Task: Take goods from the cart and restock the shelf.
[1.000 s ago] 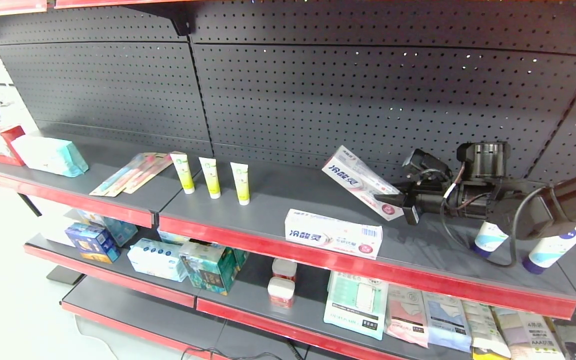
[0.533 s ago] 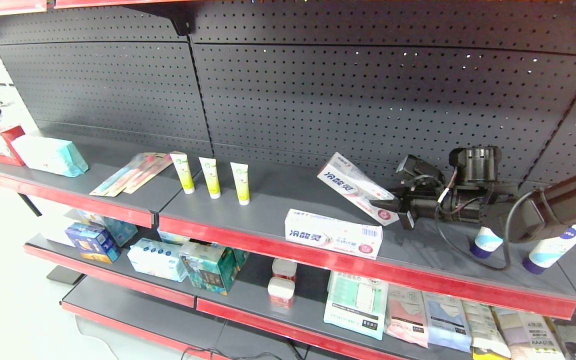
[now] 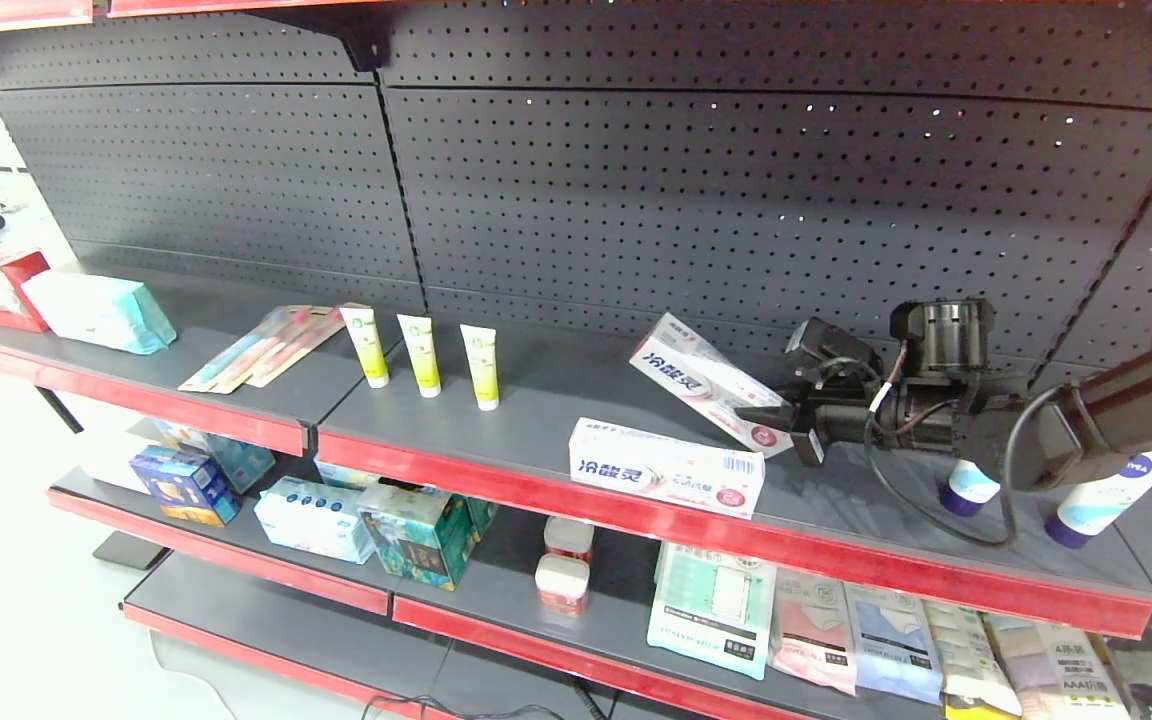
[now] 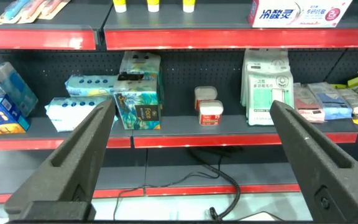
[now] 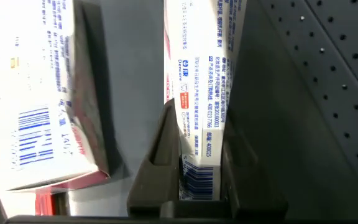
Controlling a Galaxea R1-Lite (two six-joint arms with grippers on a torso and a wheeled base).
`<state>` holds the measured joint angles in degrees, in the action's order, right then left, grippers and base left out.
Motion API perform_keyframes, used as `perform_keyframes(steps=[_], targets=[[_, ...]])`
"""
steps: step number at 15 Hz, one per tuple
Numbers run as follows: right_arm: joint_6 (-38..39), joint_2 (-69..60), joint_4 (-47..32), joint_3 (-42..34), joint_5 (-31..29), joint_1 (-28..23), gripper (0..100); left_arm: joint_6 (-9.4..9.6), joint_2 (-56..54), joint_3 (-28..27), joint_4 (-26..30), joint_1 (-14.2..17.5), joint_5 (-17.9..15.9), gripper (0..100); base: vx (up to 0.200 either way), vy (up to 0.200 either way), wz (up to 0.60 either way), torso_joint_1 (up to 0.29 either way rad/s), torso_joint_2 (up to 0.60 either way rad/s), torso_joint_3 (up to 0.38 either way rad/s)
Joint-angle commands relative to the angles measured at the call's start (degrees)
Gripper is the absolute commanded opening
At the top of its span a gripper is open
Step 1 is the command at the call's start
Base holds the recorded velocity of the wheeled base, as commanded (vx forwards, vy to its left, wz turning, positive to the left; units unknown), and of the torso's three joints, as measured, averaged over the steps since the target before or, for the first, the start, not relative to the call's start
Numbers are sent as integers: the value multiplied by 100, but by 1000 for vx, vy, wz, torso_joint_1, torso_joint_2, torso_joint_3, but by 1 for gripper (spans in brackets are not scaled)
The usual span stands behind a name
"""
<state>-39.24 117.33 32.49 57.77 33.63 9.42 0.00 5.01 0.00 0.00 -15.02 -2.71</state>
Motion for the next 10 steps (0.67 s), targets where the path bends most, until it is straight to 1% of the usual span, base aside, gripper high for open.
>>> perform_keyframes(steps=[1, 4, 5, 10], targets=[[-13, 9, 3, -3, 3, 16, 0, 0, 9, 0, 0, -1, -2, 100, 0, 0, 0, 0, 0, 0], [-22, 26, 3, -3, 3, 16, 0, 0, 9, 0, 0, -1, -2, 100, 0, 0, 0, 0, 0, 0], [-22, 35, 3, 6, 3, 16, 100, 0, 9, 0, 0, -1, -2, 100, 0, 0, 0, 0, 0, 0], [-13, 9, 3, 15, -6, -28, 100, 0, 9, 0, 0, -1, -2, 100, 0, 0, 0, 0, 0, 0]])
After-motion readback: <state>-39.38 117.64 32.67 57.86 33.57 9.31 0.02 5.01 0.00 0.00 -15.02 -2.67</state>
